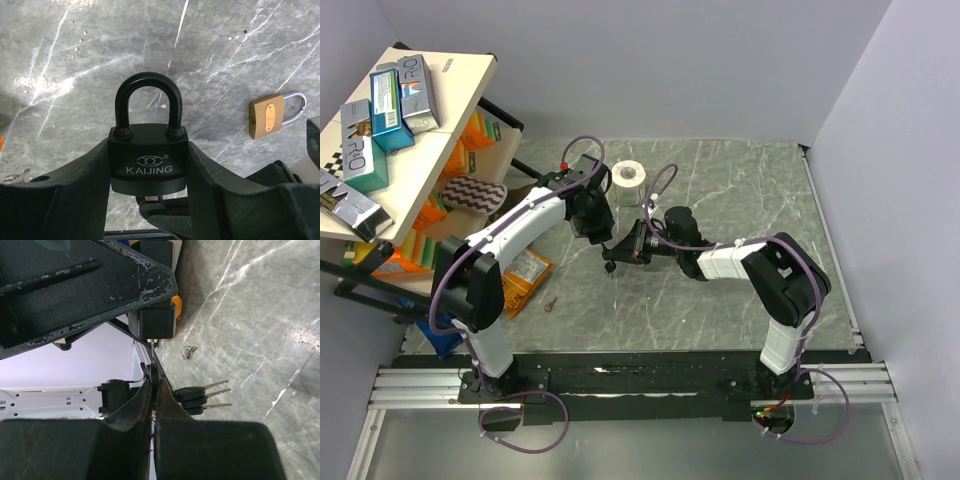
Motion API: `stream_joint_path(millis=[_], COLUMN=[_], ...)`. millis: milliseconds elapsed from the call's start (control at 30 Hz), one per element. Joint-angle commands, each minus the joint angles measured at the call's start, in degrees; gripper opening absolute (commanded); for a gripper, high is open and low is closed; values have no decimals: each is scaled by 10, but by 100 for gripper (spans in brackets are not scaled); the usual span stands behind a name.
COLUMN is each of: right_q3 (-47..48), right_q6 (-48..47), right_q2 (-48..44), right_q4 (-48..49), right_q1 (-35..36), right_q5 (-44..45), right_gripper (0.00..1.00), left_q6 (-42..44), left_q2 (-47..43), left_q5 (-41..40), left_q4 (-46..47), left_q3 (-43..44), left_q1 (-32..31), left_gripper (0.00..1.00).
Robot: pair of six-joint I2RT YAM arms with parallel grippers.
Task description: Unlock with the key
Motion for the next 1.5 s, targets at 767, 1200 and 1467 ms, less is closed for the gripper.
stream_joint_path(millis=[767,1200,1467], right_q3=[89,91,124], right_q6=[-60,-65,-83], right_q2=[30,37,41], right_q4=[42,45,36], right_q1=[-7,-22,-34], right_q5=[145,157,174], right_gripper=[0,0,0], left_q6=[-35,-28,-21], left_q2=[-37,-39,-30], left_q5=[149,164,175], left_q4=[-35,-29,-30], left_q3=[-15,-21,-12], left_q1=[-35,-35,-43], left_gripper=[1,1,1])
